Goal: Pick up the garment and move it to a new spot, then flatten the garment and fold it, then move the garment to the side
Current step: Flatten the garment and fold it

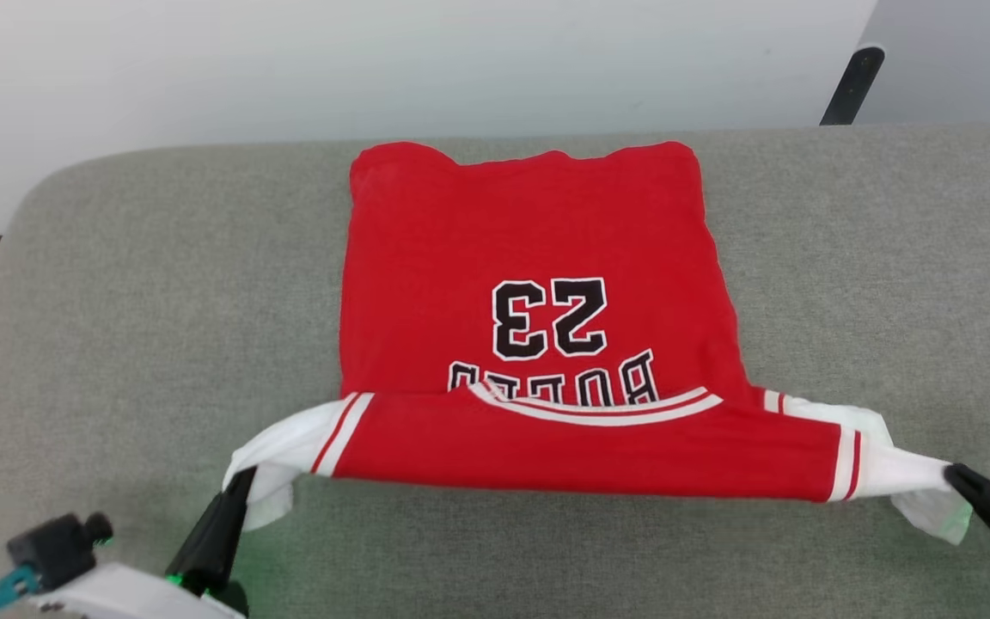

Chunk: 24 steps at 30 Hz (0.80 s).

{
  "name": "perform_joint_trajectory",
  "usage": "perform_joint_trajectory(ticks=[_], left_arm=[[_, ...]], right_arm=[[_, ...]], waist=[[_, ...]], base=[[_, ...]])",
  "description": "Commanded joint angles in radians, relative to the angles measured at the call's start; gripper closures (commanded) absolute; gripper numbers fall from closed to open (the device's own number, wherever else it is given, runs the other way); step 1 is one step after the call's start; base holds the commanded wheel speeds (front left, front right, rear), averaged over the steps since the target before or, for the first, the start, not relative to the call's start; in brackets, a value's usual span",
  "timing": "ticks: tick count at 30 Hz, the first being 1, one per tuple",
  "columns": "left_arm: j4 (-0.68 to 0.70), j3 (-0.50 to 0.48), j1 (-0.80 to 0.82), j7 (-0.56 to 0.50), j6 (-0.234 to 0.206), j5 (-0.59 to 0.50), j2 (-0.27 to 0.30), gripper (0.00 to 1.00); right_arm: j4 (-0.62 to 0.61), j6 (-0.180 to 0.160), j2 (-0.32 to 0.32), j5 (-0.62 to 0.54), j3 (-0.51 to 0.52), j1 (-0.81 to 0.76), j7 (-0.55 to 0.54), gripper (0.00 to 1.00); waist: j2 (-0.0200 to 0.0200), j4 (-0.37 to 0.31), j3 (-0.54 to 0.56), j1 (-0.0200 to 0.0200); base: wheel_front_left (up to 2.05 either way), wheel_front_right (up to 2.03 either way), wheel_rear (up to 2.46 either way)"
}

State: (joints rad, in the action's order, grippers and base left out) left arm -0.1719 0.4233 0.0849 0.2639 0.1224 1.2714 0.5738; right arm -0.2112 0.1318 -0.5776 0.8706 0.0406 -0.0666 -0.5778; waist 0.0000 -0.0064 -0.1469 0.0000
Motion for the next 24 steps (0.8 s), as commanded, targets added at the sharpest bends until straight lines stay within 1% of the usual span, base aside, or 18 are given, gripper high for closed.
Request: perform_joint_trajectory(ticks=[1, 7, 11, 13, 15, 17, 20, 21, 24], left_arm=[[0.017, -0.017, -0.034, 0.0, -0.017, -0.002, 0.015, 1.0], [0.122, -0.037, -0.136, 0.0, -0.063, -0.01, 0.052, 1.0], [0.198, -0.057, -0.196, 0.0, -0.095, -0.01, 0.072, 1.0], [0.215, -0.058, -0.21, -0.004, -0.11, -0.009, 0.075, 1.0], [0.21, -0.046, -0.2, -0.012, -0.128, -0.027, 0.078, 1.0], [0.197, -0.034, -0.182, -0.021, -0.136, -0.027, 0.063, 1.0], [0.142, 0.006, -0.156, -0.046, -0.157, -0.073, 0.063, 1.0], [0.124, 0.019, -0.146, -0.05, -0.159, -0.08, 0.053, 1.0], [0.077, 0.053, -0.114, -0.07, -0.149, -0.101, 0.031, 1.0]], right_arm=[[-0.037, -0.002, 0.019, -0.006, 0.033, -0.03, -0.022, 1.0], [-0.187, -0.002, 0.067, -0.026, 0.101, -0.123, -0.112, 1.0], [-0.256, -0.002, 0.091, -0.037, 0.141, -0.173, -0.167, 1.0], [-0.268, -0.002, 0.095, -0.042, 0.15, -0.186, -0.185, 1.0], [-0.252, -0.002, 0.092, -0.057, 0.146, -0.18, -0.198, 1.0], [-0.22, -0.002, 0.079, -0.071, 0.122, -0.16, -0.205, 1.0], [-0.159, -0.002, 0.064, -0.091, 0.049, -0.127, -0.209, 1.0], [-0.137, -0.002, 0.065, -0.087, 0.02, -0.114, -0.203, 1.0], [-0.071, -0.002, 0.058, -0.089, -0.048, -0.086, -0.184, 1.0]], waist=[[0.0, -0.002, -0.008, 0.0], [0.0, -0.013, -0.032, 0.0], [0.0, -0.017, -0.048, 0.0], [0.0, -0.017, -0.054, 0.0], [0.0, -0.018, -0.057, 0.0], [0.0, -0.02, -0.059, 0.0], [0.0, -0.022, -0.061, 0.0], [0.0, -0.021, -0.062, 0.0], [0.0, -0.01, -0.064, 0.0]], base=[[0.0, 0.0, 0.0], [0.0, 0.0, 0.0], [0.0, 0.0, 0.0], [0.0, 0.0, 0.0], [0.0, 0.0, 0.0], [0.0, 0.0, 0.0], [0.0, 0.0, 0.0], [0.0, 0.0, 0.0], [0.0, 0.0, 0.0]])
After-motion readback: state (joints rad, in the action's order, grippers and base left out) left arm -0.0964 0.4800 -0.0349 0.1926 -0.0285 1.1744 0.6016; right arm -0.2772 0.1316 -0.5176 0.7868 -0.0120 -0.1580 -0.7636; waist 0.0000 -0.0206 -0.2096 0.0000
